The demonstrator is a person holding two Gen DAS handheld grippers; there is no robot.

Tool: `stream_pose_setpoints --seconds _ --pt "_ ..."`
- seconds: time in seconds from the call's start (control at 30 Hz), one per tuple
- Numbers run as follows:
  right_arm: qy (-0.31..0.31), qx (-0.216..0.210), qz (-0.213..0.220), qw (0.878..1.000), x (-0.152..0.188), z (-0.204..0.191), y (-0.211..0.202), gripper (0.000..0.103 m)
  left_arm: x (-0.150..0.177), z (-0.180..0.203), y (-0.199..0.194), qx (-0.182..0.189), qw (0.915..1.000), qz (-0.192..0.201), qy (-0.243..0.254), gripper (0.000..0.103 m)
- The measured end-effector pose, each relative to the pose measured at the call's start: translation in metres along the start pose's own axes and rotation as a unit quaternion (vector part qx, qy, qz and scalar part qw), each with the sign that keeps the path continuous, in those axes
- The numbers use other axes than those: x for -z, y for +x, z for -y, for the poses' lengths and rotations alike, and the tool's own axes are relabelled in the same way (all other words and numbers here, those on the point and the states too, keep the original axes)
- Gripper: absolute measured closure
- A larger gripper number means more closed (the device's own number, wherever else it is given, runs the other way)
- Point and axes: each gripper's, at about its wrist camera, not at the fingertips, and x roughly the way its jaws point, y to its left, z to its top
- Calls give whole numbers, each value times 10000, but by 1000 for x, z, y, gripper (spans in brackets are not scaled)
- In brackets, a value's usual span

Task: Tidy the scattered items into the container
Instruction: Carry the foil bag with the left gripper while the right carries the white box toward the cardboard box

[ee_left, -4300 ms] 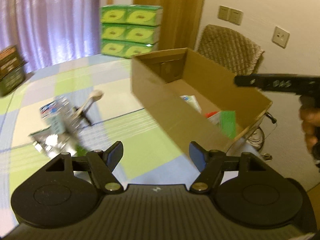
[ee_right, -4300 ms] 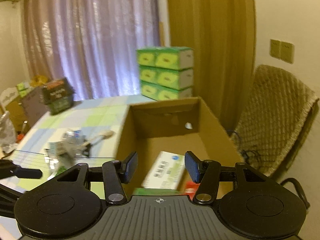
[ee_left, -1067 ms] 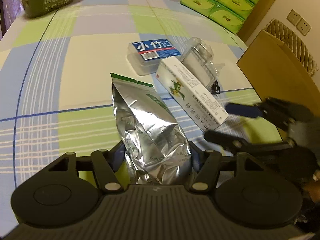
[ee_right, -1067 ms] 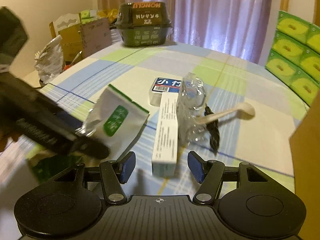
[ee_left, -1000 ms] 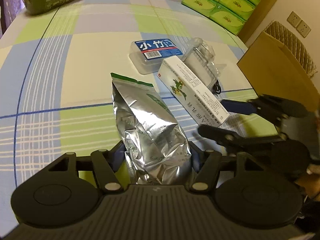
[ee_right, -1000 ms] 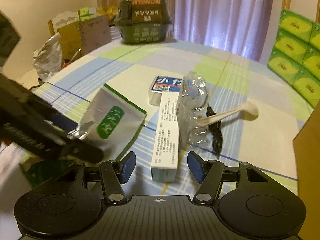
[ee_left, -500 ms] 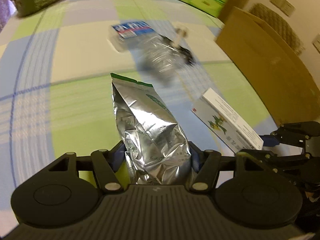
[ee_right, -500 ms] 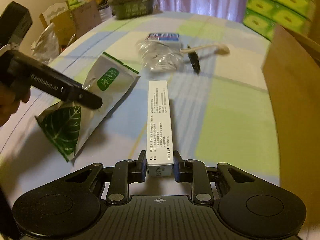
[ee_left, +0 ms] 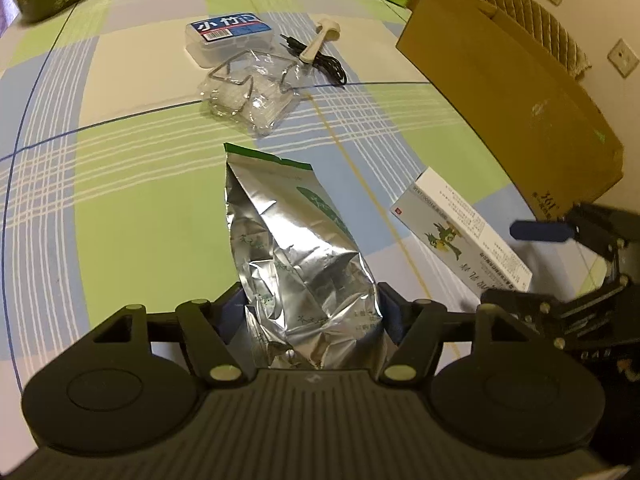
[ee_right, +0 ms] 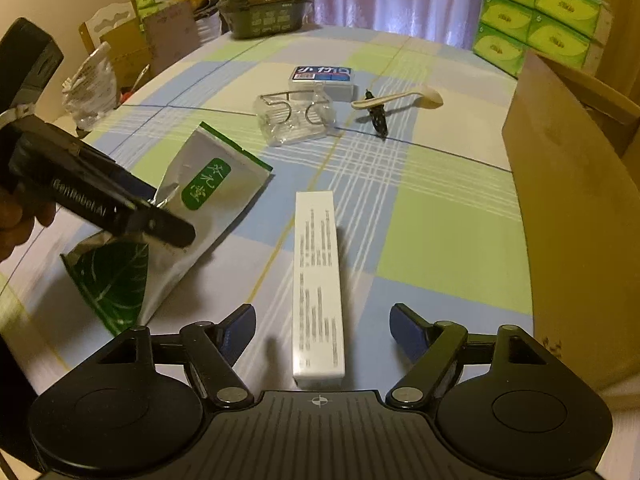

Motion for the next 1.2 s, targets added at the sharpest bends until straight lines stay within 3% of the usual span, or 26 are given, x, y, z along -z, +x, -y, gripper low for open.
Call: stream_pose_setpoints --seconds 0.17,0.2,0.23,0.43,0.47,0.57,0.83,1.2 --pt "-72 -113 -350 9993 -17 3 20 25 0 -5 3 109 9999 0 18 38" --pt "-99 -165 -422 9989 -19 2 23 38 0 -6 3 127 9999 0 13 38" --pt "-140 -193 -497 9985 -22 1 26 44 -1 -6 3 133 9999 -6 29 38" --pt "-440 -46 -688 9966 -30 -5 36 49 -2 -2 4 77 9997 -35 220 39" --pt "-452 -37 -710 9964 -29 -6 38 64 -2 -2 4 74 9996 -32 256 40" --pt "-462 100 -651 9968 -27 -7 37 74 -1 0 3 63 9993 5 378 43" --pt "-123 176 -380 9990 -20 -2 20 75 1 4 -1 -23 9986 205 488 50" --pt "77 251 -169 9995 -19 -1 -2 75 -4 14 -8 182 9976 295 596 51"
